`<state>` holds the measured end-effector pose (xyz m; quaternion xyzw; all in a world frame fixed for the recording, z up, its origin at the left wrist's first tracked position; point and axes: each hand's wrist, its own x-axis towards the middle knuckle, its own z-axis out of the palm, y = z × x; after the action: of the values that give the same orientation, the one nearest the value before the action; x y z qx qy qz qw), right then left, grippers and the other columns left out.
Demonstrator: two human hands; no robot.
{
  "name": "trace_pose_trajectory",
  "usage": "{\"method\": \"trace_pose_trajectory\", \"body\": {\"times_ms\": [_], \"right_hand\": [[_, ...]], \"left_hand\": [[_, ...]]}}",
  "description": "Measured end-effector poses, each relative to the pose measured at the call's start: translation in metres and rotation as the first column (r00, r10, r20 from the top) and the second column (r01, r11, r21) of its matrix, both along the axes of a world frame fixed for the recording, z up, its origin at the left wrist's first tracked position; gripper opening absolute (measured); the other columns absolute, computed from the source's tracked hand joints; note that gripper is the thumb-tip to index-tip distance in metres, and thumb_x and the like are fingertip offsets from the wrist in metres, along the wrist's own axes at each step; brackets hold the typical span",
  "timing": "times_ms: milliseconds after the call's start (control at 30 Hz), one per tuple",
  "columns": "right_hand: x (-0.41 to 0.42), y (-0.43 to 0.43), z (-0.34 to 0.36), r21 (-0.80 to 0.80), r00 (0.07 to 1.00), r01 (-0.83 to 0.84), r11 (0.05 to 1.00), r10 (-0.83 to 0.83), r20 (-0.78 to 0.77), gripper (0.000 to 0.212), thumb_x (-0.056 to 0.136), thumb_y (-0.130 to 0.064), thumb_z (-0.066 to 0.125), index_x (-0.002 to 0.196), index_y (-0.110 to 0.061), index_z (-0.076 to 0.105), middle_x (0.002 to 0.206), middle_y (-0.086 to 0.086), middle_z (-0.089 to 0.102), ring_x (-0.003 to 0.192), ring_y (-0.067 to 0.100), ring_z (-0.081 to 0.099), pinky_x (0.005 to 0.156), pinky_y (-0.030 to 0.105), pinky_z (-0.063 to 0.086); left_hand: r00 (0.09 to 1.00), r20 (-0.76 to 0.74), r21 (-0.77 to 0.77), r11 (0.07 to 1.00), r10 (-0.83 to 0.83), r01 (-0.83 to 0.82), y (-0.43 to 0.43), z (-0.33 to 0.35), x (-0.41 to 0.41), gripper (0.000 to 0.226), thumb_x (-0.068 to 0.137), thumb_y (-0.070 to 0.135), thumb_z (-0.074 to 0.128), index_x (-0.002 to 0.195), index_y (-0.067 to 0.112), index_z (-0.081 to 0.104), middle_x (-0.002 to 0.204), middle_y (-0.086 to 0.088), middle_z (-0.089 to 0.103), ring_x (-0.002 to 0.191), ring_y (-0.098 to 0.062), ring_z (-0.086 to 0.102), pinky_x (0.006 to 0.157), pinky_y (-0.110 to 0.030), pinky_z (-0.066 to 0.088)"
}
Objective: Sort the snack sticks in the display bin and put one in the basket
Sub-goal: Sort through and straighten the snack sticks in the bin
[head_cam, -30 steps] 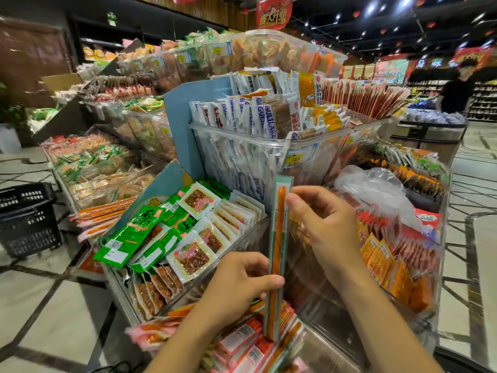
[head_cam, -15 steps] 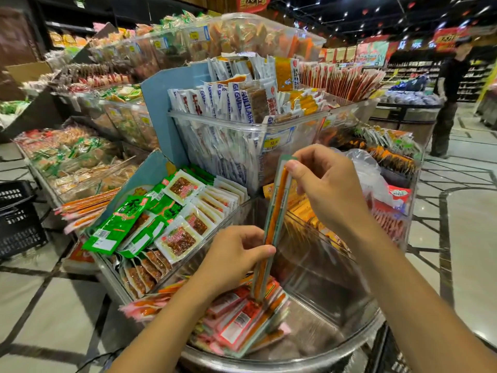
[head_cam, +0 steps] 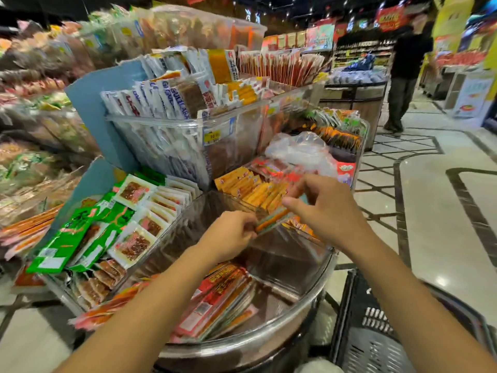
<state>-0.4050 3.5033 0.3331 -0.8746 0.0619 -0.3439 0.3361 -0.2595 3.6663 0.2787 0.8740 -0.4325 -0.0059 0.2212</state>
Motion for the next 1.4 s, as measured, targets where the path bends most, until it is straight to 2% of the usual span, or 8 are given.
{"method": "trace_pose_trajectory", "body": {"times_ms": [267,400,600,800,933,1067,1267,1400], "right_hand": [[-0.025,-0.001,-0.058,0.036,0.967,0.194,0.980,-0.185,-0.174,0.028,0.082,-0.031,0.079,0.068,-0.026,0.055,0.072,-0.010,0.061,0.071,0.011,0.056,0.065,0.033,0.043],[-0.034,-0.004,-0.060,-0.077,0.924,0.274,0.959,-0.285,-0.256,0.026,0.087,-0.038,0.073,0.073,-0.024,0.055,0.071,-0.010,0.059,0.071,0.014,0.057,0.064,0.034,0.049],[-0.042,-0.009,-0.061,-0.341,0.840,0.302,0.890,-0.417,-0.347,0.030,0.090,-0.043,0.064,0.070,-0.026,0.049,0.070,-0.009,0.054,0.067,0.010,0.051,0.053,0.029,0.035],[-0.042,0.004,-0.055,-0.491,0.822,0.330,0.806,-0.501,-0.270,0.022,0.090,-0.048,0.062,0.084,-0.027,0.059,0.087,-0.006,0.047,0.084,0.017,0.048,0.063,0.029,0.036],[-0.033,0.026,-0.042,-0.472,0.892,0.244,0.847,-0.387,-0.233,0.019,0.091,-0.044,0.064,0.091,-0.025,0.062,0.089,-0.006,0.047,0.084,0.014,0.042,0.067,0.030,0.035],[-0.011,0.056,-0.029,-0.390,0.922,-0.049,0.920,-0.108,-0.372,0.015,0.095,-0.043,0.062,0.098,-0.028,0.064,0.092,-0.011,0.053,0.093,0.012,0.053,0.071,0.030,0.041],[0.024,0.106,-0.039,-0.279,0.755,-0.468,0.838,0.216,-0.619,0.027,0.093,-0.038,0.067,0.118,-0.031,0.068,0.109,-0.013,0.065,0.102,0.010,0.060,0.085,0.034,0.052],[0.041,0.133,-0.051,-0.218,0.681,-0.591,0.777,0.334,-0.652,0.030,0.090,-0.029,0.071,0.120,-0.030,0.070,0.119,-0.010,0.069,0.108,0.010,0.062,0.092,0.035,0.054]], "left_hand": [[0.977,0.102,0.194,0.959,0.189,-0.206,-0.011,-0.030,-0.014,0.023,0.087,0.037,0.069,0.100,0.018,0.066,0.104,-0.008,0.070,0.099,-0.032,0.066,0.080,-0.039,0.055],[0.993,0.023,0.315,0.942,0.115,-0.116,-0.019,-0.040,-0.024,0.022,0.093,0.034,0.065,0.109,0.018,0.068,0.110,-0.008,0.069,0.103,-0.030,0.065,0.087,-0.041,0.055],[0.989,-0.149,0.344,0.938,0.002,0.050,-0.017,-0.047,-0.025,0.028,0.097,0.024,0.060,0.122,0.016,0.069,0.123,-0.004,0.069,0.114,-0.023,0.064,0.099,-0.038,0.051],[0.993,-0.115,0.368,0.926,-0.039,0.079,0.001,-0.028,-0.022,0.032,0.095,0.025,0.063,0.125,0.013,0.067,0.120,-0.008,0.068,0.112,-0.027,0.063,0.094,-0.038,0.052],[0.999,0.020,0.307,0.951,-0.039,0.031,0.024,0.000,-0.019,0.038,0.095,0.030,0.064,0.130,0.016,0.063,0.127,-0.004,0.067,0.116,-0.024,0.062,0.096,-0.041,0.052],[0.970,0.244,0.143,0.989,0.012,-0.049,0.060,0.033,-0.011,0.031,0.094,0.031,0.064,0.123,0.021,0.066,0.121,0.002,0.069,0.112,-0.020,0.062,0.094,-0.039,0.052],[0.908,0.382,-0.036,0.984,0.174,-0.173,0.130,0.042,0.018,0.025,0.092,0.028,0.066,0.116,0.019,0.067,0.122,-0.001,0.066,0.116,-0.023,0.058,0.096,-0.042,0.049],[0.922,0.337,-0.072,0.982,0.189,-0.175,0.160,0.021,0.034,0.031,0.093,0.030,0.065,0.123,0.022,0.066,0.128,0.002,0.063,0.120,-0.021,0.056,0.100,-0.041,0.048]]}}
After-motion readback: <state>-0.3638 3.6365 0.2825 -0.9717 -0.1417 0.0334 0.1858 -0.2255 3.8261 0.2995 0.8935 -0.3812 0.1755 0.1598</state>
